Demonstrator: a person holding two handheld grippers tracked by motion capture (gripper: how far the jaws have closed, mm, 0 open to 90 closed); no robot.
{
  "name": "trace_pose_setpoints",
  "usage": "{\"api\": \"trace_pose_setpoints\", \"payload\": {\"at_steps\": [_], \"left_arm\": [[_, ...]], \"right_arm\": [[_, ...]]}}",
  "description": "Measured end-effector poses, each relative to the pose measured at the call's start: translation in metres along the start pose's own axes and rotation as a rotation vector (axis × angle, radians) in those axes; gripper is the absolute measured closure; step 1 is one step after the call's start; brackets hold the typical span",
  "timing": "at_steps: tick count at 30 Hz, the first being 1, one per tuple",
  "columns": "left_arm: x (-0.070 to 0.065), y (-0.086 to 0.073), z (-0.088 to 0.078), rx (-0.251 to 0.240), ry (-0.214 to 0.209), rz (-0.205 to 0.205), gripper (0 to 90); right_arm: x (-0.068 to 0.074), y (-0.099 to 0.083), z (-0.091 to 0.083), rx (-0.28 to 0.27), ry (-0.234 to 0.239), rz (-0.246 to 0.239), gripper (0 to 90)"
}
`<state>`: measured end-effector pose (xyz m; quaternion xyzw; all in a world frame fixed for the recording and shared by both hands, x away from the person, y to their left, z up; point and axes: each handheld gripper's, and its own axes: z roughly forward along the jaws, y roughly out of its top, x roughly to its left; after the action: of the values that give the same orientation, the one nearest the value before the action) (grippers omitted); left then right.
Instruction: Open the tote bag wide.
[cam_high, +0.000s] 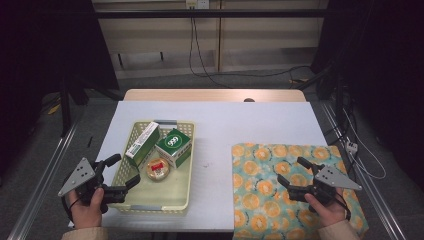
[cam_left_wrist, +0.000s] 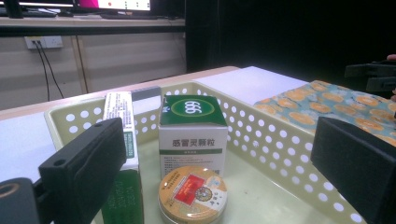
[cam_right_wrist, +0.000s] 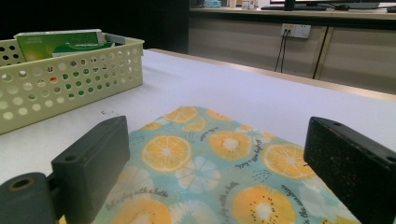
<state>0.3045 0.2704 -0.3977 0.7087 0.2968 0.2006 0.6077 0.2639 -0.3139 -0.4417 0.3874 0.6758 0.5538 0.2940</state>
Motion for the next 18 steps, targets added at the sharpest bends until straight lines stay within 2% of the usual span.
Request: {"api": "trace_pose_setpoints", "payload": {"at_steps": [12, 13, 15, 18], "left_arm": [[0.0, 0.0, 0.0, 0.0, -0.003, -0.001, 3.2], [0.001, 0.0, -0.001, 0.0, -0.002, -0.001, 3.3], [0.001, 0.0, -0.001, -0.002, -0.001, -0.004, 3.2], [0.001, 0.0, -0.001, -0.003, -0.002, -0.006, 3.3]], "right_arm": [[-0.002, 0.004, 0.002, 0.024, -0.013, -0.02, 4.9], [-0.003, 0.007, 0.003, 0.037, -0.022, -0.034, 4.8], [-0.003, 0.008, 0.004, 0.047, -0.026, -0.033, 4.6], [-0.004, 0.016, 0.009, 0.093, -0.013, -0.052, 3.5]]}}
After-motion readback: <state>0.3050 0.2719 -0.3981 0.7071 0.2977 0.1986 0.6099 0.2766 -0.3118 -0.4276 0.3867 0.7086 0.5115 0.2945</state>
